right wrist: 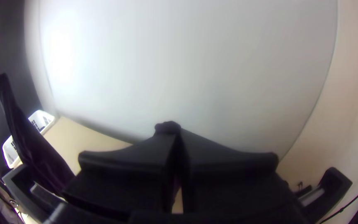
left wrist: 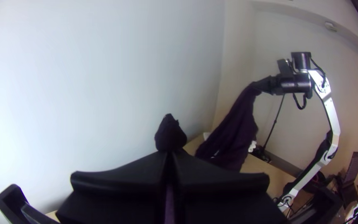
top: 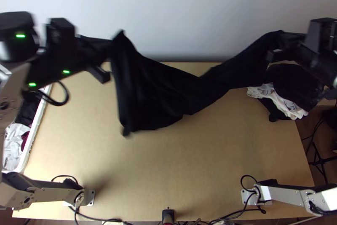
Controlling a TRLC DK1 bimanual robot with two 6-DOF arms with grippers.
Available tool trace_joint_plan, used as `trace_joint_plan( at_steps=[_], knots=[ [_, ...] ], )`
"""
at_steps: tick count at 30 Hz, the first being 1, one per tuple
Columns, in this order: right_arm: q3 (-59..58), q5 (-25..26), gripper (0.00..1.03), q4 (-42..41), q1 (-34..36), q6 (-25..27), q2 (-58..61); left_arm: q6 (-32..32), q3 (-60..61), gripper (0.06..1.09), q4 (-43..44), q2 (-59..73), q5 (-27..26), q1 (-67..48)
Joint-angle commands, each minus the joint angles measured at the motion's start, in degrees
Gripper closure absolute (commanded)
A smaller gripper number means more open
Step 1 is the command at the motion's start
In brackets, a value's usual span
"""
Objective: Fold the t-shirt
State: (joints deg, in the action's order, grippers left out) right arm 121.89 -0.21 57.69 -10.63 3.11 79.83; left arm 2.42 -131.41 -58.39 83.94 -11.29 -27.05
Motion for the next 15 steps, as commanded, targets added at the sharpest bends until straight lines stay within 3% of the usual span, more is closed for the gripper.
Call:
trace_joint_plan(
  at_steps=[1, 15],
  knots=[
    [2.1, 4.4, 1.0, 0.4, -0.1, 1.7, -4.2, -3.5, 0.0, 1.05, 2.1, -4.8, 0.1, 10.4],
    [2.8, 8.2, 1.0, -3.1, -0.4, 5.4, -13.5, -5.3, 2.5, 1.05, 6.6, -14.1, 0.1, 23.4]
  ],
)
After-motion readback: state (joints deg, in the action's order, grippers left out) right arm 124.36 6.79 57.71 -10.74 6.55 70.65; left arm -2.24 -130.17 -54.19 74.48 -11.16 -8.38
